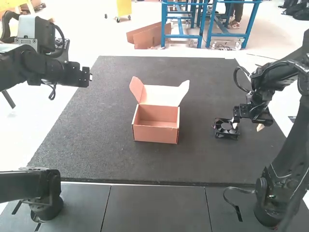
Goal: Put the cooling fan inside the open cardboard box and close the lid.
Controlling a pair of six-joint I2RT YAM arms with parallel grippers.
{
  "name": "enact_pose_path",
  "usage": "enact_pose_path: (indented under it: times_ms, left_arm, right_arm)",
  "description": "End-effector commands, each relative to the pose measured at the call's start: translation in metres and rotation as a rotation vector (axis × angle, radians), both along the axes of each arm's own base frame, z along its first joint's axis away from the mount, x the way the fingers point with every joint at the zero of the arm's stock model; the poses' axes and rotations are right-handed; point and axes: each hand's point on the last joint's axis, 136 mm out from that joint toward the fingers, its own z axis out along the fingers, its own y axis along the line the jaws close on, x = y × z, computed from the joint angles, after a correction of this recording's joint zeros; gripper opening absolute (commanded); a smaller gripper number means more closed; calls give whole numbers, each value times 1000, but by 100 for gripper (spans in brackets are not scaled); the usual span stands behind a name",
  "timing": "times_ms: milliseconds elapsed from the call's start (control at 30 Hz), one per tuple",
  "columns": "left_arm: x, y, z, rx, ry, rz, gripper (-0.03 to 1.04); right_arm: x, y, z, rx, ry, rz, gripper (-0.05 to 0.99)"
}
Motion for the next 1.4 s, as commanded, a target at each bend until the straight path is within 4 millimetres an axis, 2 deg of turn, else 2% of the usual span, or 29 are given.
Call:
enact_pose_path:
  times_ms: [0, 433, 533, 767, 833, 933, 1000, 1100, 1267, 1367]
  left_arm:
    - [3, -1, 17, -11, -42, -1, 97]
    - [2, -1, 21, -12, -43, 0, 97]
    - [2, -1, 23, -12, -45, 0, 97]
    - [1, 0, 25, -11, -46, 1, 97]
    - [1, 0, 24, -11, -42, 1, 97]
    - [0, 0, 22, -11, -37, 3, 97]
    - [-1, 0, 19, -9, -26, 0, 97]
    - [-2, 0, 16, -9, -22, 0, 97]
    - [-3, 0, 12, -7, -17, 1, 97]
    - [-4, 0, 9, -8, -16, -2, 97]
  right_arm:
    - [2, -4, -1, -11, 1, -18, 90]
    - [-9, -6, -25, -19, 67, -27, 90]
    - [-12, -5, -29, -13, 82, -26, 77]
    - [-13, 7, -30, 55, 81, -23, 15]
    - [-13, 10, -31, 75, 79, -28, 0]
    - [-11, 16, -29, 112, 70, -37, -1]
    - [-4, 19, -24, 130, 40, -41, -1]
    - [8, 18, -5, 145, -23, -65, -1]
    - [26, 18, 44, 153, -158, -65, -1]
    - [25, 21, 73, 152, -208, -59, -1]
